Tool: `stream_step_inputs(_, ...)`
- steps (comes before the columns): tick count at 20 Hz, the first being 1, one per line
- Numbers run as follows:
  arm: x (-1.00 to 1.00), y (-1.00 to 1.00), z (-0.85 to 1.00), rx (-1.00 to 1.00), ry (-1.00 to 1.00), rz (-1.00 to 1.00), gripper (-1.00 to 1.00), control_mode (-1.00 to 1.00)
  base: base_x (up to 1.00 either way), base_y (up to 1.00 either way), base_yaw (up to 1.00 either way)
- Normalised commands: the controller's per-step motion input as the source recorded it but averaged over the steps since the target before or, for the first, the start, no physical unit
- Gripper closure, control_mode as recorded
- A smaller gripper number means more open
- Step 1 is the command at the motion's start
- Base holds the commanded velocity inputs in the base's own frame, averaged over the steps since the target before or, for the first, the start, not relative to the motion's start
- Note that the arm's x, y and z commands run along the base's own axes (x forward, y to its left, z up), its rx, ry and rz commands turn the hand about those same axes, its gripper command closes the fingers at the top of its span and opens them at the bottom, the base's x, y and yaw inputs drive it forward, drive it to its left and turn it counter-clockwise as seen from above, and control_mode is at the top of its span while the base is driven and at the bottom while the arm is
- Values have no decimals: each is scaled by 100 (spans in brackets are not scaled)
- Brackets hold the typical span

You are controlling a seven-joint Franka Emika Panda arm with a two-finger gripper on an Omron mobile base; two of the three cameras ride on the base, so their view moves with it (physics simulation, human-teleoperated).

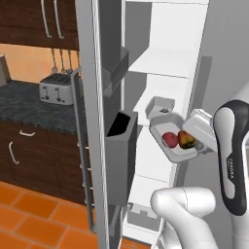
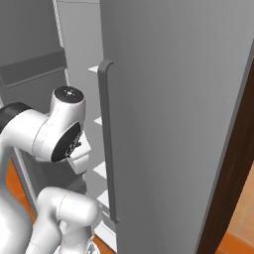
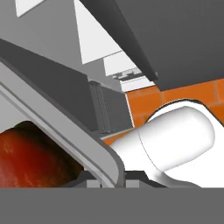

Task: Take the meat container that has the fish and place it on the second highest rack of the freezer. Then take the vegetable container that has the tomato and bell pepper and place it on the highest rack of the freezer.

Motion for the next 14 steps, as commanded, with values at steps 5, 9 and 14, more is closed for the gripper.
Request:
stream_step_inputs(5, 0, 0, 0, 0, 0, 0, 100, 100, 27, 19, 0)
stream_step_inputs(9, 22, 13, 72, 0, -24, -3, 100, -100, 4, 8, 0)
stream_step_inputs(14, 41, 31, 98, 0, -33, -26, 100, -100, 0, 0, 0)
